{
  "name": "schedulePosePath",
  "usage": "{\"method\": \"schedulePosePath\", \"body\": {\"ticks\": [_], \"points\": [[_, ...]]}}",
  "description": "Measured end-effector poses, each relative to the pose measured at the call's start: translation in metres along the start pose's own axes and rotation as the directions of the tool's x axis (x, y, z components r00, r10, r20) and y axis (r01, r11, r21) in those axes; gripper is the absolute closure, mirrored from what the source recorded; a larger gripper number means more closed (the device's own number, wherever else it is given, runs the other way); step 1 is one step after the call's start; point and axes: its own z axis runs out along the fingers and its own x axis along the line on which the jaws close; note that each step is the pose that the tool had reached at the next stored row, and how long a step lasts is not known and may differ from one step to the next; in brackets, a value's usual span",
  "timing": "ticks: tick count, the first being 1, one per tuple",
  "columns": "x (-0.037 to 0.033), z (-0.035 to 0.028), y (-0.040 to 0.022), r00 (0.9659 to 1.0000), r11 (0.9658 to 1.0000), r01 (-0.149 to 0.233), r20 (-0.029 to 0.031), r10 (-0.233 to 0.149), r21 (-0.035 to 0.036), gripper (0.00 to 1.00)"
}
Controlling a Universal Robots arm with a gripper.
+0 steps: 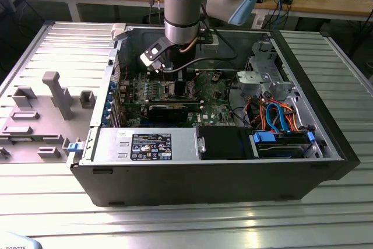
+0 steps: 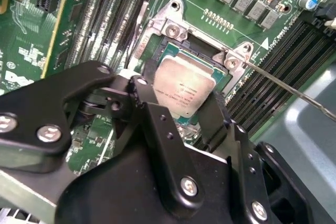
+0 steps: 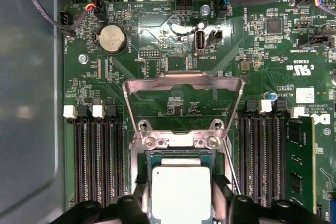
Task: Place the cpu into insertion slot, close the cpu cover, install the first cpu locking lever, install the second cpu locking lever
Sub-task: 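Place the cpu into insertion slot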
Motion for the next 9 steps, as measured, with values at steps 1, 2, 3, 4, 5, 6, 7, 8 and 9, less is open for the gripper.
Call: {"method": "schedulePosePath", "body": {"ticks": [1,2,3,4,5,6,7,8,9], "points": [[-0.0001,-0.0001,-0.0001,1.0000,1.0000,0.000,0.0003,0.000,0.0001,0.39],[-0.0002,-0.0003,-0.0001,1.0000,1.0000,0.000,0.0007,0.000,0.0004,0.39],[-0.0002,-0.0004,-0.0001,1.0000,1.0000,0.000,0.0010,0.000,0.0006,0.39],[-0.0002,-0.0003,-0.0001,1.0000,1.0000,0.000,0.0009,0.000,0.0006,0.39],[-0.0002,-0.0004,-0.0001,1.0000,1.0000,0.000,0.0010,0.000,0.0006,0.39],[-0.0002,-0.0004,-0.0001,1.0000,1.0000,0.000,0.0010,0.000,0.0007,0.39],[0.0001,-0.0004,0.0000,1.0000,1.0000,0.000,0.0012,0.000,0.0008,0.39],[0.0003,-0.0004,0.0001,1.0000,1.0000,0.000,0.0012,0.000,0.0007,0.39],[0.0003,-0.0004,0.0001,1.0000,1.0000,0.000,0.0011,0.000,0.0006,0.39]]}}
